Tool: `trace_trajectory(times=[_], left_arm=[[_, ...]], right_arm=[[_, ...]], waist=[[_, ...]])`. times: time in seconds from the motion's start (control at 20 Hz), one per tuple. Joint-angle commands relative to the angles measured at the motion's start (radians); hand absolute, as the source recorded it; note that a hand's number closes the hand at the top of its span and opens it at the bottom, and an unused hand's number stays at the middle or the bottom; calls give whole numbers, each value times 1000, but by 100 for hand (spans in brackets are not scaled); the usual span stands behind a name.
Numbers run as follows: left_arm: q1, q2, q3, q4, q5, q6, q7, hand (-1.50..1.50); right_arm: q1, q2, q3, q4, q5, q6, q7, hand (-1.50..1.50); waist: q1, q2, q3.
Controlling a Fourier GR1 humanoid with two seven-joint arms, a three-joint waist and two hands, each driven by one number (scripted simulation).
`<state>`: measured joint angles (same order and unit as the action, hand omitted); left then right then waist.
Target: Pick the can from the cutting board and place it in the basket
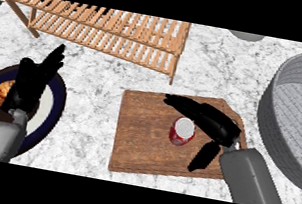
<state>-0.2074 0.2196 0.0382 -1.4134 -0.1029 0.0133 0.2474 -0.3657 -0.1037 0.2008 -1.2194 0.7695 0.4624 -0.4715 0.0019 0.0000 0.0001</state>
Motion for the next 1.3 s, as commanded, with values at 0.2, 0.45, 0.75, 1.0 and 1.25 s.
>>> trace_trajectory(times=[0.2,0.45,0.75,1.0,1.25], left_arm=[[36,-14,13,-6,3,-28,-32,0],[-2,-5,39,46,0,-38,-35,0],[0,-9,30,5,-19,-16,7,0],[-6,-20,28,23,-20,-10,-6,0],[20,-36,6,2,-33,-11,-13,0]], right_arm=[[25,12,62,36,114,-160,-104,150],[-100,-6,14,132,143,-212,-169,150],[7,1,31,58,325,-289,213,150],[29,18,20,91,520,-339,604,150],[4,101,130,-93,490,-292,877,150]], waist=[[1,0,0],[2,1,0],[-15,-8,-2],[-27,-7,-4],[0,-3,0]])
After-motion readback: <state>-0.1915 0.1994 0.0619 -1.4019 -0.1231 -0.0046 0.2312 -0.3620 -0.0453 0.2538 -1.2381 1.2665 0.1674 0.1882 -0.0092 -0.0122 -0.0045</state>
